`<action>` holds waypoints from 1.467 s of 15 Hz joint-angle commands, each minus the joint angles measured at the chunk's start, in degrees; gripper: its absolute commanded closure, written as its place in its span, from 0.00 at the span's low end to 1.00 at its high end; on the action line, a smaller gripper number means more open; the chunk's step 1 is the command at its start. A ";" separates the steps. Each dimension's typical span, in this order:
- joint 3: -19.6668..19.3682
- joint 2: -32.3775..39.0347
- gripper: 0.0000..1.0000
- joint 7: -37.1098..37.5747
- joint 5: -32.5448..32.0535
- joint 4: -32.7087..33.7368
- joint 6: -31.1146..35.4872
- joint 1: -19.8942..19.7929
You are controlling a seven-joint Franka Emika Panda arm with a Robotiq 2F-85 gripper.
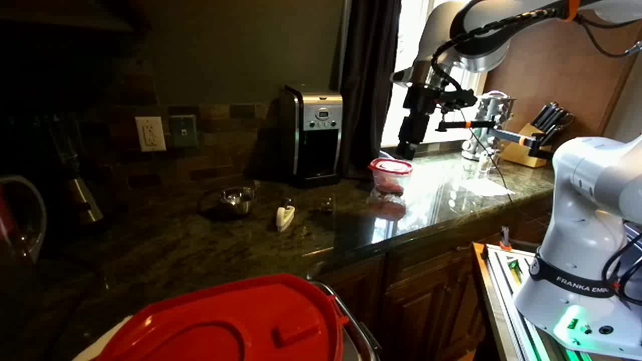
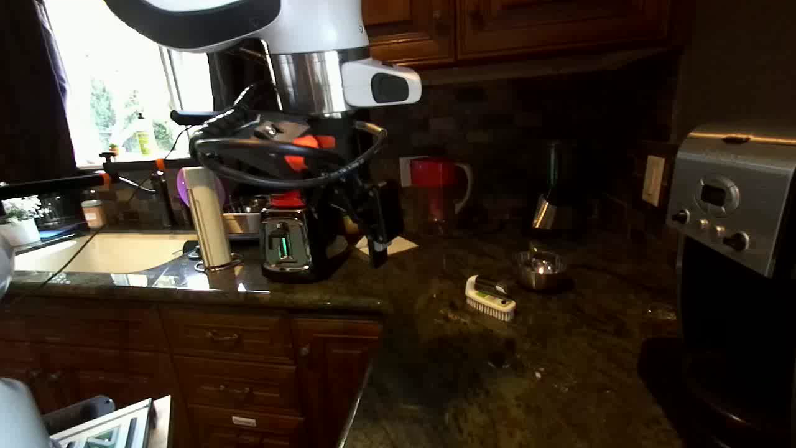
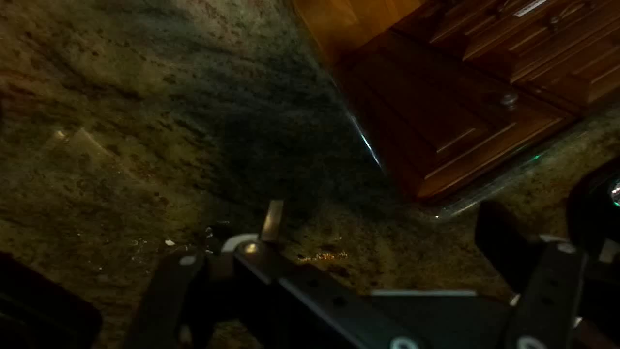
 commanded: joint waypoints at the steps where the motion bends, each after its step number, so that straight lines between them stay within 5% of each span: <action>1: 0.66 0.16 0.00 -0.40 0.53 0.11 -0.17 -0.71; 20: 0.66 0.18 0.00 -0.40 0.53 0.11 -0.17 -0.71; 22: 1.23 2.78 0.00 -5.26 -1.04 2.56 -0.46 2.00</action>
